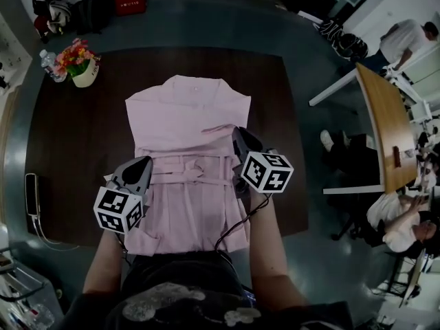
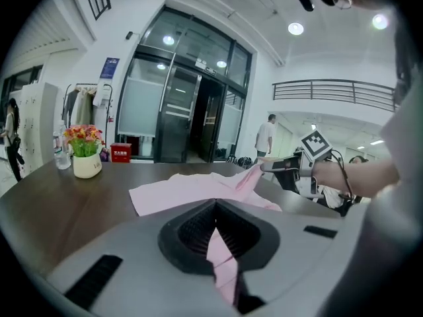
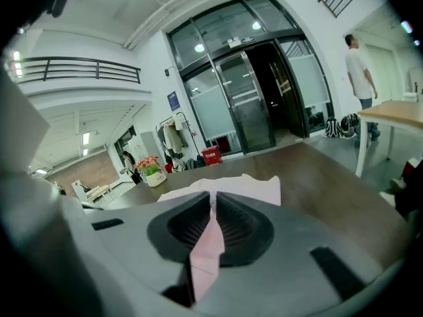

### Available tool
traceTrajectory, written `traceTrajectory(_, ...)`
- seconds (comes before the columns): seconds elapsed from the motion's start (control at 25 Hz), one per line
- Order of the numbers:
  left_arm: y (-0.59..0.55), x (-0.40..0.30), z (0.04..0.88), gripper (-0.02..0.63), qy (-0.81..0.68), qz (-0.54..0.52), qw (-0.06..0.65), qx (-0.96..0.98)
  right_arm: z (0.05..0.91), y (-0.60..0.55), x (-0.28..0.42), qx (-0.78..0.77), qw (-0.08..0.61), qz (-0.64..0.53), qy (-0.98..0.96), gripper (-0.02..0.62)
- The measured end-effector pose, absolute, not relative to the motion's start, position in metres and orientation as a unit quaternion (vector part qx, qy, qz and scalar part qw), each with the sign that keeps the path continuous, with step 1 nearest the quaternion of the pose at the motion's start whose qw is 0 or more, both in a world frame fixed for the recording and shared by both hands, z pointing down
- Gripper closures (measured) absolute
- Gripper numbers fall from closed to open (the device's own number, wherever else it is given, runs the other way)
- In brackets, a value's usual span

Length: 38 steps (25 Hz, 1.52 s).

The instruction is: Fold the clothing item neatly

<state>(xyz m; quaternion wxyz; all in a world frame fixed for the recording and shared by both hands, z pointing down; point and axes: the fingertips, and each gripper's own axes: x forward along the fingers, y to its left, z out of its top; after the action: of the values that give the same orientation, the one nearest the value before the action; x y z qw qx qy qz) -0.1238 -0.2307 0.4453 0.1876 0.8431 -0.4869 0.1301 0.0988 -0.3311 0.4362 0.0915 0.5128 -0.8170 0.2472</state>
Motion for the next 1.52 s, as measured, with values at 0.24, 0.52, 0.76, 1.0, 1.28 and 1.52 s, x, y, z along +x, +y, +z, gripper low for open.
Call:
traceTrajectory(0.24, -0.24, -0.09, 0.453, 0.597, -0.484, 0.138, 0.187, 0.844, 0.486, -0.323, 0.139, 0.516, 0.124, 0.285, -0.798, 0.578)
traceTrajectory(0.52, -0.247, -0.08, 0.474, 0.597, -0.491, 0.158, 0.199, 0.833, 0.515, -0.316, 0.156, 0.534, 0.162, 0.273, -0.784, 0.508)
traceTrajectory(0.76, -0.252, -0.083, 0.482, 0.595, -0.5, 0.174, 0.2, 0.824, 0.479, -0.328, 0.131, 0.509, 0.249, 0.101, -0.818, 0.506)
traceTrajectory(1.0, -0.277, -0.114, 0.49, 0.595, -0.532, 0.186, 0.204, 0.801, 0.506, -0.332, 0.063, 0.364, 0.363, 0.019, -0.858, 0.505)
traceTrajectory(1.28, -0.287, -0.108, 0.494, 0.595, -0.521, 0.195, 0.195, 0.808, 0.558, -0.325, 0.048, 0.302, 0.46, 0.023, -0.834, 0.492)
traceTrajectory(1.52, -0.287, -0.105, 0.496, 0.597, -0.517, 0.19, 0.2, 0.81, 0.539, -0.354, 0.069, 0.389, 0.436, 0.028, -0.811, 0.574)
